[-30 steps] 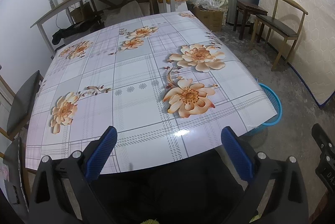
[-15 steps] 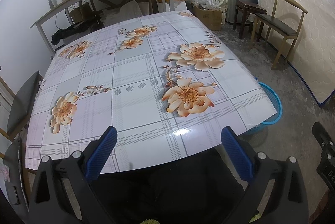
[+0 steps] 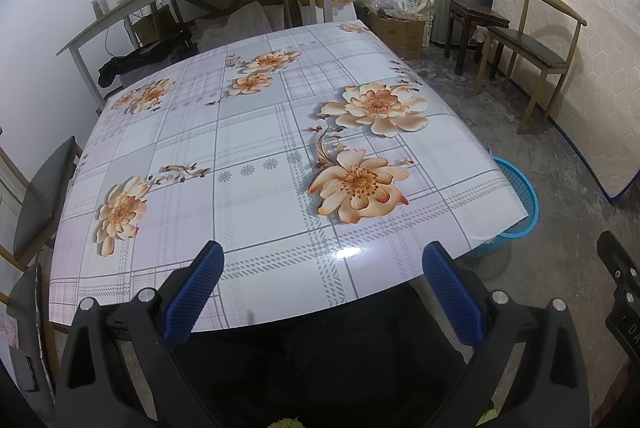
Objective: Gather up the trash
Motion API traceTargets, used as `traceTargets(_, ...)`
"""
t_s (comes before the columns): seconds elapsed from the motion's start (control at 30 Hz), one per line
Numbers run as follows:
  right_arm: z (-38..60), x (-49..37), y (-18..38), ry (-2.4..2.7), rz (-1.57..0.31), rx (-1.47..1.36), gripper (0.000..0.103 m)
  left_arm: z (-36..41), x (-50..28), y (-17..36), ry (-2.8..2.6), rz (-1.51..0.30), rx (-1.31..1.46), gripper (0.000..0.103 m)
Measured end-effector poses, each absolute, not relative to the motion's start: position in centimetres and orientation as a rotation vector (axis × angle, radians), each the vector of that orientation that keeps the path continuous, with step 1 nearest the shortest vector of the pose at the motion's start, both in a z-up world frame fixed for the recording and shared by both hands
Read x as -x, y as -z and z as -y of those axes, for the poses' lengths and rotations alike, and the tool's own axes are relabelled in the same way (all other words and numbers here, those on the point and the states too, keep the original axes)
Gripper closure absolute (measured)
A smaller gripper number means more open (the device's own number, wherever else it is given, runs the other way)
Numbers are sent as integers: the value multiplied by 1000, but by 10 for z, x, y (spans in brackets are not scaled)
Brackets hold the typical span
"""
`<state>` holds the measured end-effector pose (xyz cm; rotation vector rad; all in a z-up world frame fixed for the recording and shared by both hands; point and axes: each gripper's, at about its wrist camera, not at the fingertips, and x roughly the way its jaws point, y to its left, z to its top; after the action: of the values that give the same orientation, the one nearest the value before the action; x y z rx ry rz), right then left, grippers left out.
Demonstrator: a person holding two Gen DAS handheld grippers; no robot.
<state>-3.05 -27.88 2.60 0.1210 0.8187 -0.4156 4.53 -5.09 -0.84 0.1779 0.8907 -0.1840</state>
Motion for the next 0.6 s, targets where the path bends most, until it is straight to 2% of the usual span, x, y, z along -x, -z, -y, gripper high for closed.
traceTargets(0.6,275,28,-31,416,-814,-120,8,52,-46,5,185,-887,-178,6)
